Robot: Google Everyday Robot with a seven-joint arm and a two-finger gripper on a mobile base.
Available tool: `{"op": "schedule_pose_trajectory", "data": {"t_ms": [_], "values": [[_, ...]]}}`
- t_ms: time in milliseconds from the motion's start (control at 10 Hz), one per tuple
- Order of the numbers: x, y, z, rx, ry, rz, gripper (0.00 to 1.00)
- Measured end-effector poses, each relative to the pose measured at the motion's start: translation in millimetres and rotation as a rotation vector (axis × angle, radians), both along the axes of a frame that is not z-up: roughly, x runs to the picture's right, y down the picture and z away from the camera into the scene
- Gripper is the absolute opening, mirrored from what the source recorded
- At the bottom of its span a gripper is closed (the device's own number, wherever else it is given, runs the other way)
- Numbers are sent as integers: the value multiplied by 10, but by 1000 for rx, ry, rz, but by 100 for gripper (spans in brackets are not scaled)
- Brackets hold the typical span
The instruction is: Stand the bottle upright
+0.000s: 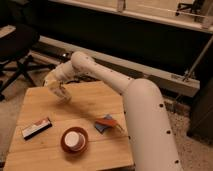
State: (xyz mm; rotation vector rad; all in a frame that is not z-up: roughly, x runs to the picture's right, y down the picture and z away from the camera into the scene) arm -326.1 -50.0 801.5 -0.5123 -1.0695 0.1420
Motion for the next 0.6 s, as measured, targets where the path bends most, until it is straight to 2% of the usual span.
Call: {"op": "schedule_pose_trajectory", "data": {"t_ms": [400, 600], "values": [[43, 43, -5, -31, -103, 73, 30], [55, 26, 26, -42, -138, 111, 30]]}}
